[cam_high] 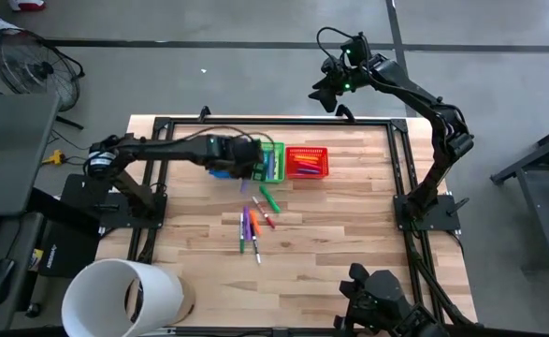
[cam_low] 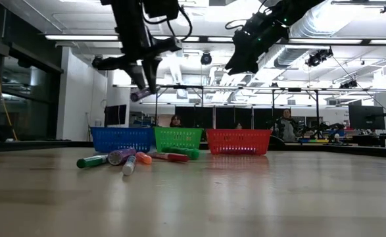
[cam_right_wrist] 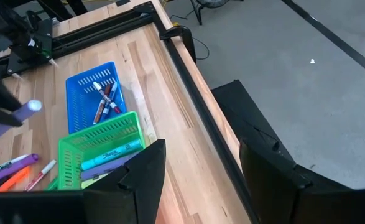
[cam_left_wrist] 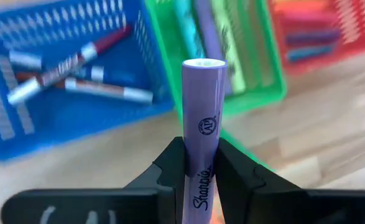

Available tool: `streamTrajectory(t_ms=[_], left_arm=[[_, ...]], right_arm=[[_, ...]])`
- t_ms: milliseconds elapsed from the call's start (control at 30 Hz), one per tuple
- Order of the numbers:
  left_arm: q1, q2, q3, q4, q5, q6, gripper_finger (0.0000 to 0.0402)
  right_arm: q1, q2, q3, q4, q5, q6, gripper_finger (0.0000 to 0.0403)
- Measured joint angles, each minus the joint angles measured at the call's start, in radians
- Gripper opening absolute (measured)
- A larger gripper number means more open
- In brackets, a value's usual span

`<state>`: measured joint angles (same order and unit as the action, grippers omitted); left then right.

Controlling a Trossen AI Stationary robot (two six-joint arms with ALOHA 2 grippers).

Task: Pick & Place Markers
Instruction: Put the left purple highlighter into the green bin

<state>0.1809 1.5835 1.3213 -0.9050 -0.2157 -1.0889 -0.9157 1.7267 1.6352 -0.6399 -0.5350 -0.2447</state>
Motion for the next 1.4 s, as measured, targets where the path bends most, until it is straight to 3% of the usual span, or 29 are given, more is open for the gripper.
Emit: streamTrajectory(t_ms=[233,667,1133,1400], left_arm=[[0.092,0.005,0.008,0.177,0.025,0.168,0.0059],[0.194,0.138,0.01,0.32,0.106,0.168,0.0059],[0.219,0.175,0.008,0.309,0.075,0.142,0.0059],[0.218,0.213,0.009,0.306,0.116,0.115,0.0058]], right_arm=[[-0.001,0.0,0.0,-0.015,0.0,-0.016,0.0194],[-0.001,0.0,0.0,-0.021,0.002,-0.027,0.0194],[-0.001,0.0,0.0,-0.022,0.003,-0.027,0.0194],[-0.001,0.0,0.0,-0.022,0.004,-0.03,0.0194]])
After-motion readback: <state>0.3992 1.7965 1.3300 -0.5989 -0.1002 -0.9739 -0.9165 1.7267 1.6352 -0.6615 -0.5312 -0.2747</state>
